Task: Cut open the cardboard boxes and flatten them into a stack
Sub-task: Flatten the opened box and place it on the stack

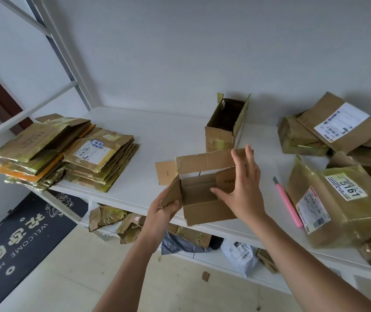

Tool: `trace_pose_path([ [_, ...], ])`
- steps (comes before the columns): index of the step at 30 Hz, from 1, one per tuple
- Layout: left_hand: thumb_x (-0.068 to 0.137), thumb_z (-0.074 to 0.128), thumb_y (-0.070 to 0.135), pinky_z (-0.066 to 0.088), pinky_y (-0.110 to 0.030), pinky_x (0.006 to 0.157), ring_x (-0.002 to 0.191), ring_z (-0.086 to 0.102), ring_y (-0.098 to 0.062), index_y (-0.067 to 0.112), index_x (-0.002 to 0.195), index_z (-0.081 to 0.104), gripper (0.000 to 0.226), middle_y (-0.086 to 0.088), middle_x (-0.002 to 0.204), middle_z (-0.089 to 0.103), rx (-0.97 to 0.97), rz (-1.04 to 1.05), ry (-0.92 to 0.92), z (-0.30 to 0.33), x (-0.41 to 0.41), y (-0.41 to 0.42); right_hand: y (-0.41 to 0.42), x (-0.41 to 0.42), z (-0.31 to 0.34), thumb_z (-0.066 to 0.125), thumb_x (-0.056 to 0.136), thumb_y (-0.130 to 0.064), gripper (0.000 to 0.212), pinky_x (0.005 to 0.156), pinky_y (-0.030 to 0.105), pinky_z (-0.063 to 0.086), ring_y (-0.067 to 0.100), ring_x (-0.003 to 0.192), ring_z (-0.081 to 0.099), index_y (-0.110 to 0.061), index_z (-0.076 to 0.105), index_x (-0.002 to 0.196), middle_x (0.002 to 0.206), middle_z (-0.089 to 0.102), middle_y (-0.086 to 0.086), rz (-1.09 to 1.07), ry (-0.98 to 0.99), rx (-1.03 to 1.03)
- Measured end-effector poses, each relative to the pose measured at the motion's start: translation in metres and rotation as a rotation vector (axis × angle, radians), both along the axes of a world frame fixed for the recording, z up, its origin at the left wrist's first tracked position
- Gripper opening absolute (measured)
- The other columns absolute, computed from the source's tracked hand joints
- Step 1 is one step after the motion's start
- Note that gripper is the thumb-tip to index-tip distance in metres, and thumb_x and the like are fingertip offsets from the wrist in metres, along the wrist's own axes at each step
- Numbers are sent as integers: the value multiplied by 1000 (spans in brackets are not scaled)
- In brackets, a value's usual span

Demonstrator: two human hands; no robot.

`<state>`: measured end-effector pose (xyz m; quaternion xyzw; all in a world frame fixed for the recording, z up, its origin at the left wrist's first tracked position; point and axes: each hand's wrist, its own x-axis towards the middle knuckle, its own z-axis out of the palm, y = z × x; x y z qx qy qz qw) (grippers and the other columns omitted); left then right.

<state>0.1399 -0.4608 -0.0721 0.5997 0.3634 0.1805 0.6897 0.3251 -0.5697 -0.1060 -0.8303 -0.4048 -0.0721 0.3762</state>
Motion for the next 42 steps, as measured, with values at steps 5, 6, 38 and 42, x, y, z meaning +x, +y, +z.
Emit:
trace_pose_path([
  [5, 99, 46, -5, 53, -13, 80, 109, 66, -17, 30, 107, 64, 40, -2, 110, 71, -43, 22, -19, -3, 2, -2, 7, -2, -5, 88, 68, -32, 105, 100, 46, 46, 37, 147, 16, -18, 27, 153, 165, 4, 9, -68, 34, 18],
  [6, 99, 46, -4, 53, -13, 80, 107, 68, -15, 29, 108, 65, 39, -1, 109, 72, -45, 20, -21, -3, 2, -2, 9, -1, -7, 88, 69, -30, 105, 100, 47, 47, 37, 146, 16, -19, 27, 153, 165, 4, 9, -81, 48, 29],
  [38, 97, 52, 1, 55, -59, 86, 117, 57, -40, 8, 130, 52, 34, -18, 127, 63, -356, 34, 379, -72, -39, 68, -23, -12, -18, 50, 97, -20, 41, 102, 29, 43, -10, 108, 51, -36, 56, 134, 125, 60, -18, 458, 625, -492],
  [42, 97, 51, -3, 55, -47, 80, 110, 60, -32, 13, 132, 50, 38, -14, 122, 65, -320, 151, 405, -89, -37, 53, 5, -16, -42, 43, 99, -53, 58, 116, 43, 28, 22, 145, 19, -30, 32, 151, 154, 26, -4, 348, 282, -663],
])
